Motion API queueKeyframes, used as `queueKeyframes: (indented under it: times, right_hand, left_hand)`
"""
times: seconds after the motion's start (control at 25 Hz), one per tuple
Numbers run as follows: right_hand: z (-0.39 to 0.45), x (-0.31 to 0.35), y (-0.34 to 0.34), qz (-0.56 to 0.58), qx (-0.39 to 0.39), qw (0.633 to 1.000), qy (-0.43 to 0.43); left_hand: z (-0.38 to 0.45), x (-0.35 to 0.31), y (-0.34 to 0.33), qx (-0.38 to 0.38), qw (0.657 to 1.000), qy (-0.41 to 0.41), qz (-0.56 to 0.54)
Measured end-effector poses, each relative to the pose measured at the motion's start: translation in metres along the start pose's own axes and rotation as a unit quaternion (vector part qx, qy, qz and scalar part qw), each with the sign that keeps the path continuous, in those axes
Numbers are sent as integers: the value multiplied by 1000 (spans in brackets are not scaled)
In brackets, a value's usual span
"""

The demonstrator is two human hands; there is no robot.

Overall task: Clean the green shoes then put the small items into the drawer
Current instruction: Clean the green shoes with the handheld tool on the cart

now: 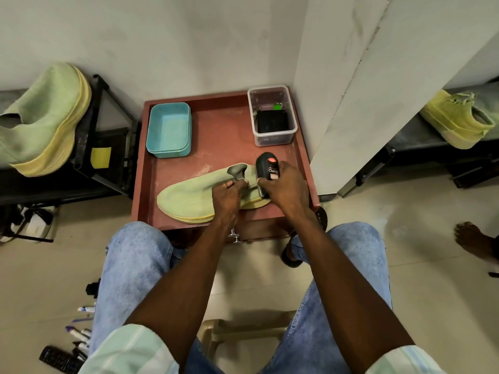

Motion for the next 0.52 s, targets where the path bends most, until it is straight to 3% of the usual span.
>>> queueKeyframes:
  times: [0.12, 0.32, 0.44, 0.52]
  right_hand:
    - [2, -21, 14, -19, -18, 998, -61]
    - [-5, -11, 2, 45, 21, 998, -33]
    - [-3, -29, 17, -20, -5, 997, -70]
    - [-6, -25, 15, 14, 5, 998, -63]
  left_hand:
    - [-2, -3, 2, -4, 1000, 13, -13]
    - [-3, -3, -1, 7, 999, 23, -32]
    - [-4, -3, -2, 16, 1000, 18, -19]
    - [-3, -3, 0, 14, 1000, 17, -16]
Point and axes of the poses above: each hand's wrist, its own z-axis towards the middle knuckle, its own y-axis out of the back of the hand, x = y × z, the point moved 10 cm from there along z, towards the middle knuckle, and after that the axes turned 2 degrees about -x, right-handed, at the moved point
